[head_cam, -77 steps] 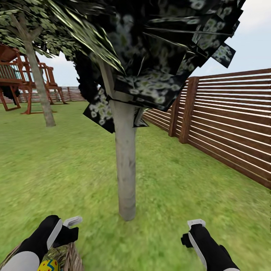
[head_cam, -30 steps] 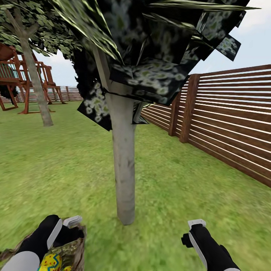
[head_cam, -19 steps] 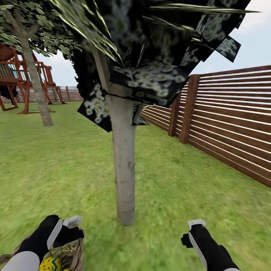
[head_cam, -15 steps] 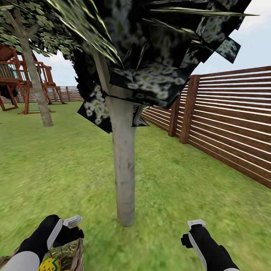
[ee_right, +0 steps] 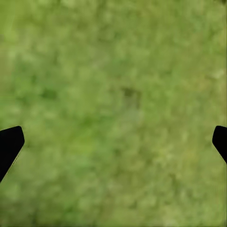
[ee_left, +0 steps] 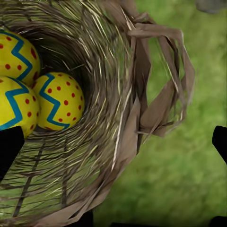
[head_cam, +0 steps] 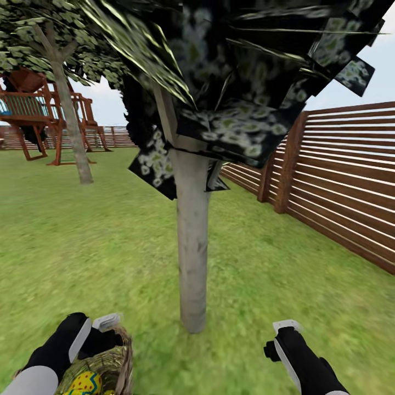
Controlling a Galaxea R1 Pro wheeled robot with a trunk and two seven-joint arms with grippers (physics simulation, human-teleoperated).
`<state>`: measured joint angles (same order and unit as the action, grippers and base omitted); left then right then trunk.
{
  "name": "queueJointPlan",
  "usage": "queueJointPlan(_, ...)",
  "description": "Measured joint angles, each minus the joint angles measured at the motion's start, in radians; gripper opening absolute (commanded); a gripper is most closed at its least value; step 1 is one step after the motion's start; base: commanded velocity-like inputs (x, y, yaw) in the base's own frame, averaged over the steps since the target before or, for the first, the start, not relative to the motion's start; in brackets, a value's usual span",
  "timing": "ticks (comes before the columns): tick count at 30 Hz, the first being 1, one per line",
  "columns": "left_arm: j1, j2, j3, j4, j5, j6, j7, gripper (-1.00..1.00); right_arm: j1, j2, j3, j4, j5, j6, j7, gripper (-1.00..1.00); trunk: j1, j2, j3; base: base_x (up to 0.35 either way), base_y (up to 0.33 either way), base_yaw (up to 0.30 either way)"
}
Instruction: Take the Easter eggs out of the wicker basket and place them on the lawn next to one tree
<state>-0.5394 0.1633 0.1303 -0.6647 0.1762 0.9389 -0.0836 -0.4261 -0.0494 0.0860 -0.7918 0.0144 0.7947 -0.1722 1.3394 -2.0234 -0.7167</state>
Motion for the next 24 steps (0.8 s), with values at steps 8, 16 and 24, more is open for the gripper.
queueJointPlan(8,0.0,0.003,-0.001,-0.002,0.0,0.0,-0.002,1.0,0.0,0.0,0.0,0.0,0.0,0.0,0.0,1.0,-0.031,0.056,0.025,0.0,0.0,0.29)
queueJointPlan(16,0.0,0.008,-0.004,0.039,-0.008,0.001,0.01,1.0,0.0,-0.001,-0.001,0.0,0.0,0.0,0.0,1.0,-0.061,0.112,0.05,0.0,0.0,0.29)
queueJointPlan(24,0.0,0.001,-0.008,0.085,-0.008,0.0,0.024,1.0,0.0,-0.001,0.0,-0.001,-0.001,0.001,0.0,1.0,-0.092,0.168,0.075,0.0,0.0,0.29)
